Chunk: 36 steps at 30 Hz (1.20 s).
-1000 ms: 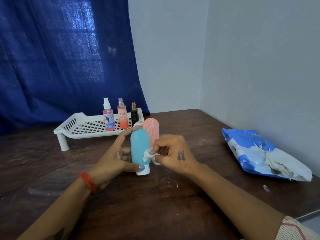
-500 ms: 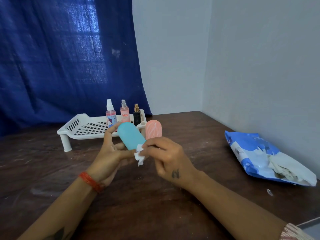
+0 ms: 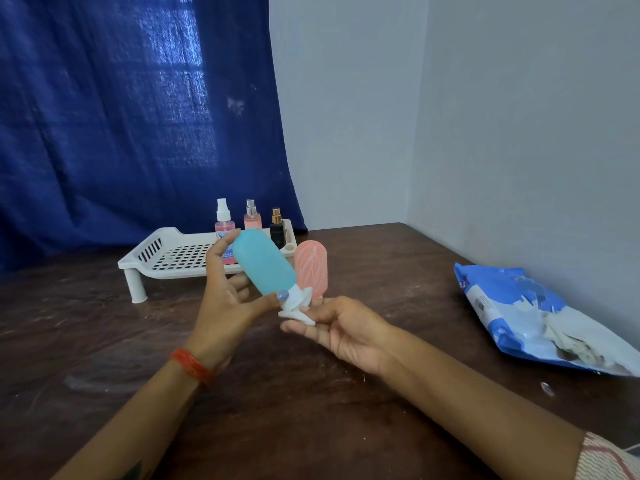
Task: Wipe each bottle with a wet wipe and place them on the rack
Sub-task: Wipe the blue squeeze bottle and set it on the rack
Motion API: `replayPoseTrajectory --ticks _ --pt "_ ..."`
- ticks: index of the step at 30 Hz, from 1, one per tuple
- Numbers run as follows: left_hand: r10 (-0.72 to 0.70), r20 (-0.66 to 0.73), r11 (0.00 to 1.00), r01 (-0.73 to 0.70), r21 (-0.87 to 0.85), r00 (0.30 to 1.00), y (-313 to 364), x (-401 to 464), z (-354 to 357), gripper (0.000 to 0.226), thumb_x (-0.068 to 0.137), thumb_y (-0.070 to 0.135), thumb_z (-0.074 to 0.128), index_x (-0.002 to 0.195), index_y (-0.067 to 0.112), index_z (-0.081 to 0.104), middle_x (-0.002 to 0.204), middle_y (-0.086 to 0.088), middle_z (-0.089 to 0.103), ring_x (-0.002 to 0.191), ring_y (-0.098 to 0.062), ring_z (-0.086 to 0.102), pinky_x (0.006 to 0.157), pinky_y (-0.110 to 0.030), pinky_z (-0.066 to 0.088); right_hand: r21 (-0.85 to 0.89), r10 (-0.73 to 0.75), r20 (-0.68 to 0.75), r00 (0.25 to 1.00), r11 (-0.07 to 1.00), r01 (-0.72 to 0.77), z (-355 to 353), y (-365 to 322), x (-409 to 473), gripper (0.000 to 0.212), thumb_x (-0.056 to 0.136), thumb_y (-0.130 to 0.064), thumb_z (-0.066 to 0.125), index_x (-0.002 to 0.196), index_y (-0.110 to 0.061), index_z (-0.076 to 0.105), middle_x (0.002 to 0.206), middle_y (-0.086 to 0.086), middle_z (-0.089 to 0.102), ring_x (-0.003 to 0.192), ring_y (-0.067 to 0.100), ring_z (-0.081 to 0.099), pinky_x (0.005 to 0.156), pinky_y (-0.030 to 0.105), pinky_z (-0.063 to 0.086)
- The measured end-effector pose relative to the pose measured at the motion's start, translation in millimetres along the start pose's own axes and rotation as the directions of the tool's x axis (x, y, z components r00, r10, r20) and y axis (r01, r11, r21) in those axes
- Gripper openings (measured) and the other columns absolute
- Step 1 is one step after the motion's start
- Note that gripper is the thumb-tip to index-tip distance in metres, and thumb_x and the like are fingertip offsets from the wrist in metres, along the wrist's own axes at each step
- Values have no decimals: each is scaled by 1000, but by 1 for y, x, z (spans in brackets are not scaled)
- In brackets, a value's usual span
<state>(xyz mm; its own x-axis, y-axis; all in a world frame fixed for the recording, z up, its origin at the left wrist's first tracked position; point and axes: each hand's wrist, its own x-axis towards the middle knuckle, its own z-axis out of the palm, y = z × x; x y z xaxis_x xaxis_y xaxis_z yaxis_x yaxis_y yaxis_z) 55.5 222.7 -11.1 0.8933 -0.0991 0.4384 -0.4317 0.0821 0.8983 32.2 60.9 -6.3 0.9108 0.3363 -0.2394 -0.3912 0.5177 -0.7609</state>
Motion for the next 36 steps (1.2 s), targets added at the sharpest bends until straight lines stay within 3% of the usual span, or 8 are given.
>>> replayPoseTrajectory --ticks 5,8,12,16,23,27,30,36 --pt "105 6 983 -104 153 994 -4 2 -3 100 58 8 80 136 38 25 133 -9 52 108 -21 63 89 -34 55 1 21 -75 997 1000 -21 -1 -9 -6 32 87 10 51 118 9 49 107 28 63 75 28 71 60 28 59" --pt "150 5 954 -146 263 989 -7 4 -3 99 63 -1 80 131 44 25 144 0 37 113 -20 58 83 -18 53 -425 -174 -167 971 901 88 -1 -10 -4 24 87 0 58 111 -5 59 114 16 64 86 22 70 67 28 59" --pt "156 11 942 -152 299 988 -9 4 -4 99 66 -4 79 136 44 27 137 10 34 116 -21 55 85 -25 55 -996 -613 83 786 -30 81 -14 -1 2 27 85 -17 65 112 -20 64 107 1 67 87 11 63 80 26 55" --pt "137 9 948 -134 289 991 -10 4 -7 103 68 -5 77 140 46 24 137 4 42 113 -17 57 83 -23 55 -927 -558 300 774 -363 97 -20 7 5 30 85 -21 63 115 -22 64 105 -2 66 92 10 56 79 15 40" --pt "115 -26 935 -99 342 993 -14 6 -9 112 67 -3 79 143 47 13 135 -6 53 111 -17 59 88 -30 53 -897 -559 363 745 -427 117 -13 5 3 32 84 -47 60 108 -29 68 103 -8 67 92 5 52 73 17 38" --pt "131 -62 899 -92 429 989 -19 8 -9 113 69 0 78 144 45 7 122 -5 60 104 -13 60 72 -6 47 -955 -718 233 655 -42 294 14 -10 0 22 81 -39 68 94 -22 72 85 -8 69 72 0 59 65 15 47" --pt "150 -79 865 -93 493 985 -18 7 -7 110 71 2 76 145 42 4 106 4 61 91 -4 58 69 -8 44 -914 -684 132 717 196 356 43 -29 1 28 82 -41 67 96 -17 65 81 0 68 60 11 67 66 28 58" --pt "248 -94 766 -136 629 964 -19 5 -12 111 73 6 74 128 62 -4 107 5 59 97 -12 58 86 -33 49 -971 -548 77 833 147 186 83 -47 23 34 80 -38 69 92 -10 57 79 8 67 58 22 69 68 34 59"
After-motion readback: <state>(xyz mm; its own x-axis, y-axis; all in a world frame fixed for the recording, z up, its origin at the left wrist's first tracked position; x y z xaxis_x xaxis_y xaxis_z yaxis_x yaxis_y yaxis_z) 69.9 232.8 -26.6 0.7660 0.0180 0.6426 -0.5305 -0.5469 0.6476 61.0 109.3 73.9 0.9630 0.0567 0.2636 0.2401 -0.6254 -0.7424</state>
